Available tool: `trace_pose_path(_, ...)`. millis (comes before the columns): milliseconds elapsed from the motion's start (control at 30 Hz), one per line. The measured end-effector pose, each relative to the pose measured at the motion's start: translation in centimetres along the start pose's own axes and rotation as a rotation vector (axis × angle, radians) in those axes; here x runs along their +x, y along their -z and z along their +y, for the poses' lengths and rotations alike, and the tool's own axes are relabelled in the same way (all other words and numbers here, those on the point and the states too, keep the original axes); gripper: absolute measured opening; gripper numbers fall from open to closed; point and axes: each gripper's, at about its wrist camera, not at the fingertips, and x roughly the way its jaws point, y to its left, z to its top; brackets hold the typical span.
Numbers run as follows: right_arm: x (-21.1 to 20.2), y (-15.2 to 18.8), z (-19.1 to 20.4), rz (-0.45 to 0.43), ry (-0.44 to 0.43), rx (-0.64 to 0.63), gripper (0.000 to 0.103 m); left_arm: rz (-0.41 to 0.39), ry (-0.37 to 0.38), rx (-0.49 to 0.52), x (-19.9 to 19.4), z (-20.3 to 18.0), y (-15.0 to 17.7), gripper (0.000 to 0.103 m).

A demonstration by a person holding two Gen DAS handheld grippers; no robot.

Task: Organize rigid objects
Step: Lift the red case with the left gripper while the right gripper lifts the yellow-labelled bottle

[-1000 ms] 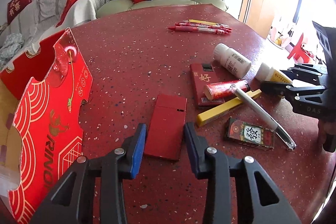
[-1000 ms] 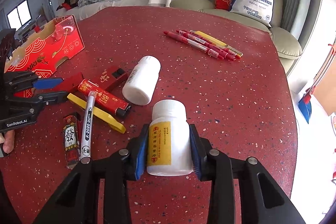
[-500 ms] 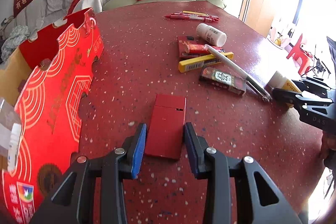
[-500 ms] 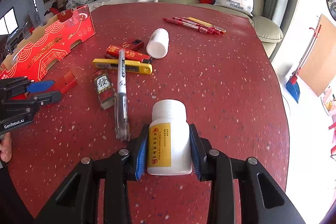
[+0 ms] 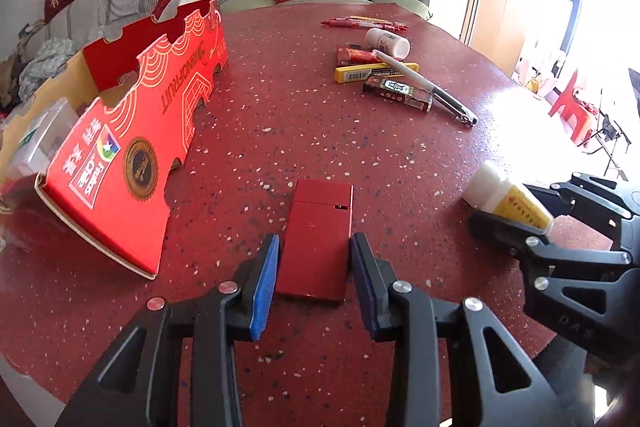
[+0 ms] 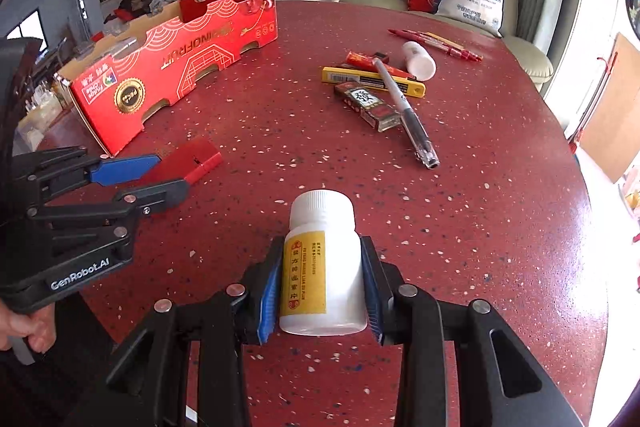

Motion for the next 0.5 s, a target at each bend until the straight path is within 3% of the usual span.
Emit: trace_pose_path(500,-0.1,0.8,0.9,-0.036,0.055,0.079,0.037,-0.045,-0.028,-0.021,-0.8,-0.2,1.9,0.039)
